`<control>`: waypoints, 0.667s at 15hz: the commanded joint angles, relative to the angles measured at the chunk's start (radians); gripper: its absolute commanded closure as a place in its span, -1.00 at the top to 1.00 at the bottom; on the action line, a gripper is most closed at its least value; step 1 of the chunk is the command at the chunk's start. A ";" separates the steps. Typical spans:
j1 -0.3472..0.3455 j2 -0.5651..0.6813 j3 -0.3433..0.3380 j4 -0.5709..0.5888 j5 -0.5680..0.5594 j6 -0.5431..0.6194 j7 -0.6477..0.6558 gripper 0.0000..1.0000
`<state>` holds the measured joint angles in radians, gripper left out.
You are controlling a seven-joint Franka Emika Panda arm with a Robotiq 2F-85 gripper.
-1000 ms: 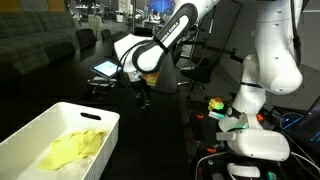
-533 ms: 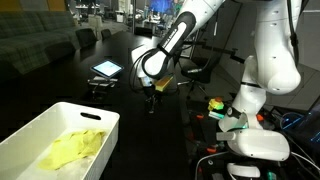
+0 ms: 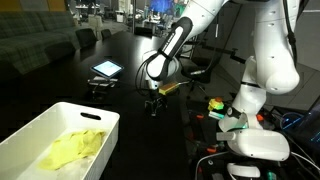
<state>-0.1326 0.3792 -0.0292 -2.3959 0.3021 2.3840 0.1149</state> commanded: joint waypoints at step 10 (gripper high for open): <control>-0.078 0.081 0.004 -0.032 0.181 0.283 -0.037 1.00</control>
<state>-0.1827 0.4594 -0.0273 -2.4230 0.4609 2.6262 0.0991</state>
